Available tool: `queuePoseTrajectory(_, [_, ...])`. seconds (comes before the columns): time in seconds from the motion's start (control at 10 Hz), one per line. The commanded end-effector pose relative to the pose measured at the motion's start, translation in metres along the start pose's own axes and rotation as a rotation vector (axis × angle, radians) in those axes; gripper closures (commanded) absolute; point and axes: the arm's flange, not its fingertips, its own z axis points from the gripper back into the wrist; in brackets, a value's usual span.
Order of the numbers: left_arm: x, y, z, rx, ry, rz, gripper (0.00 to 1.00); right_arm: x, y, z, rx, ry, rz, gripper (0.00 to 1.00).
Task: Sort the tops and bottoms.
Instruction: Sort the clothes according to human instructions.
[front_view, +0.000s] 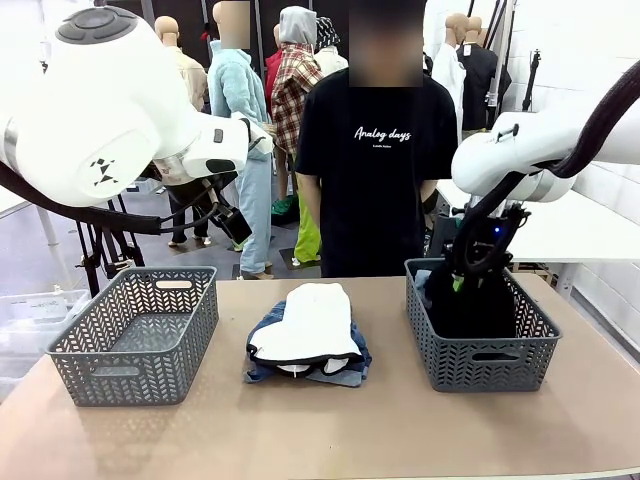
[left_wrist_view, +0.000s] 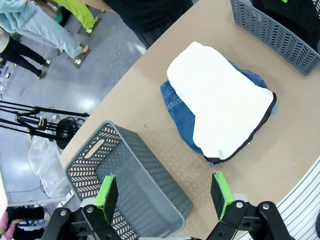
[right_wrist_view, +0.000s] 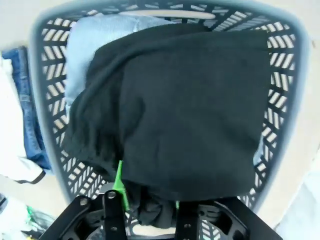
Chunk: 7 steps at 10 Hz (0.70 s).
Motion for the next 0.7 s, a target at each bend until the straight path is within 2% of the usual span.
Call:
queuePoseTrajectory(0.0, [0.0, 0.002, 0.002, 0.001, 0.009, -0.006, 0.03, -0.014, 0.013, 0.022, -0.04, -0.019, 0.013, 0.04])
queuePoseTrajectory(0.1, [0.0, 0.002, 0.002, 0.001, 0.009, -0.006, 0.03, -0.02, 0.018, 0.031, -0.036, -0.029, 0.028, 0.0])
queuePoseTrajectory(0.3, [0.0, 0.002, 0.002, 0.001, 0.009, -0.006, 0.03, -0.028, 0.023, 0.043, -0.044, -0.037, 0.022, 0.0])
queuePoseTrajectory(0.5, [0.0, 0.002, 0.002, 0.001, 0.009, -0.006, 0.03, -0.018, 0.022, 0.05, -0.021, 0.024, -0.044, 0.0])
queuePoseTrajectory(0.6, [0.0, 0.002, 0.002, 0.001, 0.009, -0.006, 0.03, -0.023, 0.024, 0.052, -0.021, -0.042, 0.04, 0.0])
